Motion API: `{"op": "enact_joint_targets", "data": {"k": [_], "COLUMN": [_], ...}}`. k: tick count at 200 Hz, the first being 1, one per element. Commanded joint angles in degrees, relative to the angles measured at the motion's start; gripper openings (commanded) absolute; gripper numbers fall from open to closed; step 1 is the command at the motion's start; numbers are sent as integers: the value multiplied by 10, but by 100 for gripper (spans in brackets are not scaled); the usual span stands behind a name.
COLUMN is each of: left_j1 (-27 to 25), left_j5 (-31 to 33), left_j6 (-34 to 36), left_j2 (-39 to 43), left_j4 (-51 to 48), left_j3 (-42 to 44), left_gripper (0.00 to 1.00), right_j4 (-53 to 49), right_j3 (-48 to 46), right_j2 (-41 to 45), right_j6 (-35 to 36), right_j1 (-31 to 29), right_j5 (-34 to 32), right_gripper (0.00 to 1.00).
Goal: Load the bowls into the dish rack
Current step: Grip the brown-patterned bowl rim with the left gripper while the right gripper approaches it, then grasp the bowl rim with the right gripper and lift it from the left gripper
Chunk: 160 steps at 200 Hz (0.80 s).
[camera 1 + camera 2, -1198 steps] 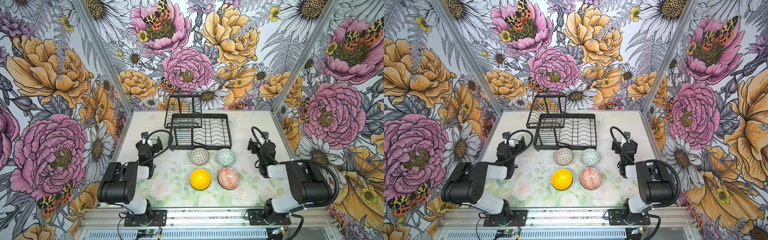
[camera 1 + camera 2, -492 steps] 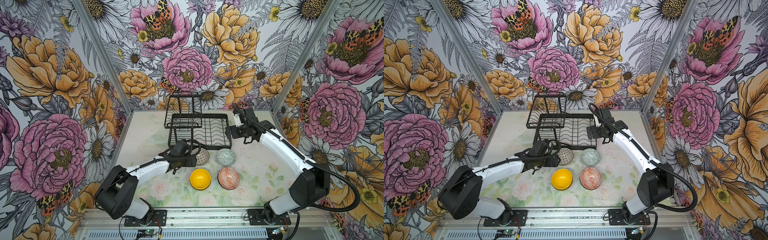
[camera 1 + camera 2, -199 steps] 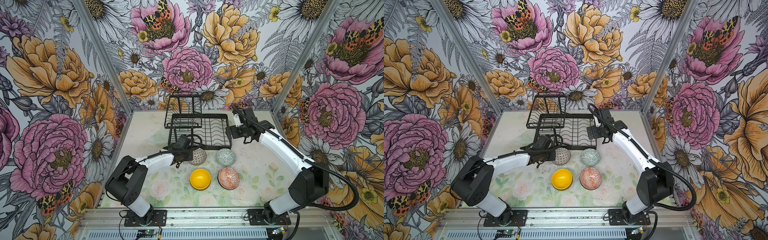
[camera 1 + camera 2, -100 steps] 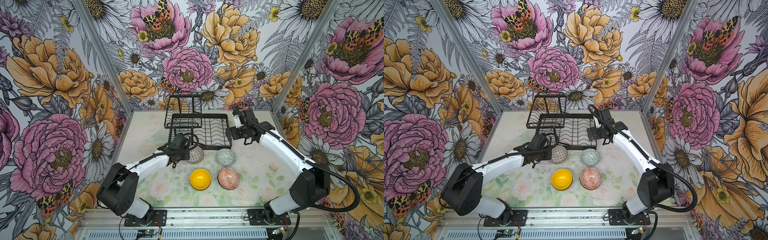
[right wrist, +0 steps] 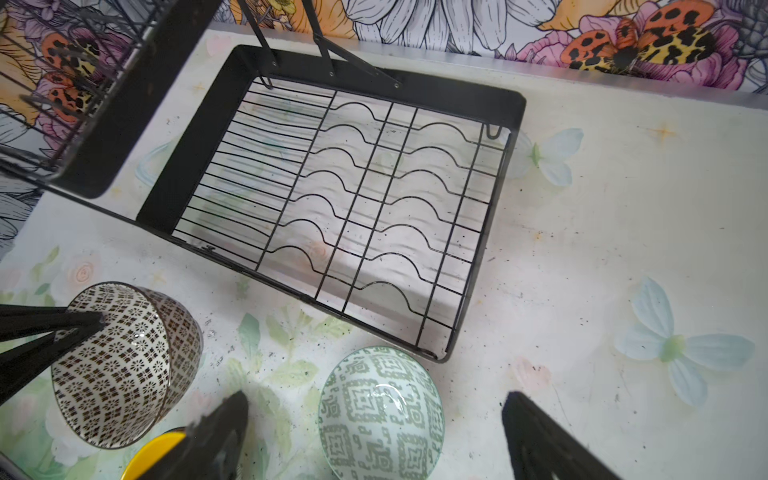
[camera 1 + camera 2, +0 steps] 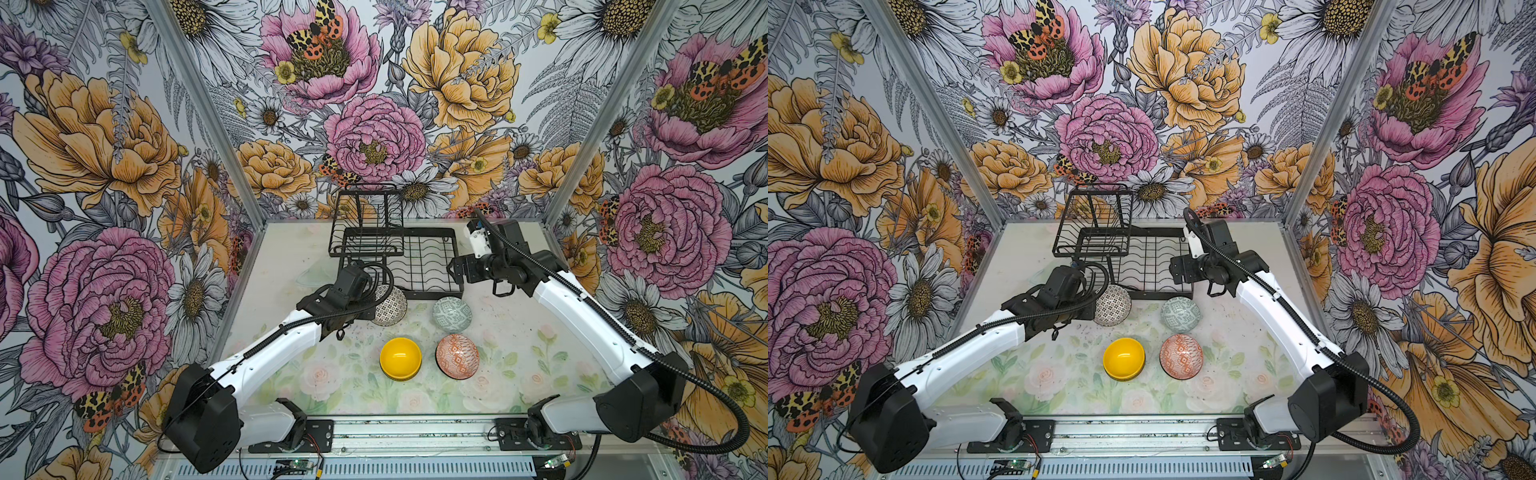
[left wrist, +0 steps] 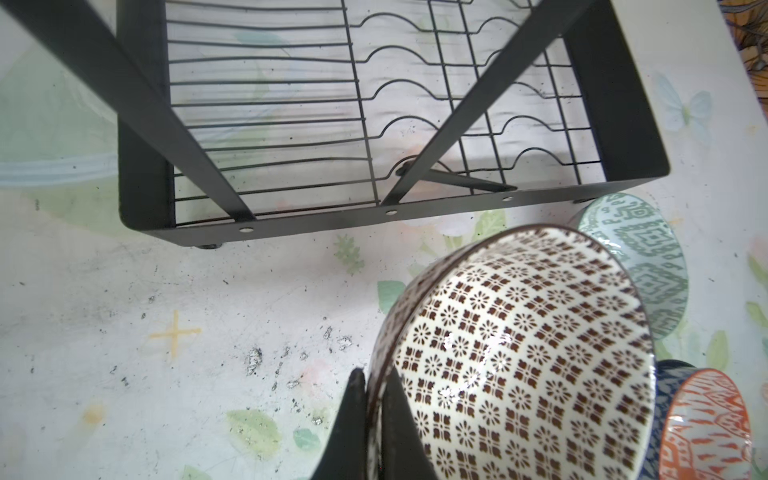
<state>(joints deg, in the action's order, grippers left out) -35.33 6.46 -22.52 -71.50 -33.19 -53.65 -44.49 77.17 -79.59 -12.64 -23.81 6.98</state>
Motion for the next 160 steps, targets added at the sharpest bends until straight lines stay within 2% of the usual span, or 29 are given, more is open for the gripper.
{"op": "enact_joint_targets", "data": {"k": [1, 43, 58, 66, 140, 160], "left_j1": [-15, -47, -51, -54, -75, -79], "left_j5": [16, 50, 51, 72, 83, 86], "left_j6": [-1, 0, 3, 4, 11, 15], "left_j2": [20, 2, -12, -18, -25, -22], "left_j4": [16, 22, 24, 28, 51, 52], "left_j3": [-40, -79, -90, -95, -119, -127], "left_gripper": [0, 0, 0, 0, 0, 0], "right_j4": [5, 4, 5, 5, 10, 16], "right_j3": [11, 31, 37, 40, 47, 44], "right_j2": [11, 1, -2, -4, -27, -38], "right_j6": [-29, -52, -59, -62, -78, -84], "right_j1": [-23, -69, -82, -88, -128, -134], "right_j5": [20, 17, 17, 17, 12, 8], "right_gripper": [92, 80, 65, 61, 57, 53]}}
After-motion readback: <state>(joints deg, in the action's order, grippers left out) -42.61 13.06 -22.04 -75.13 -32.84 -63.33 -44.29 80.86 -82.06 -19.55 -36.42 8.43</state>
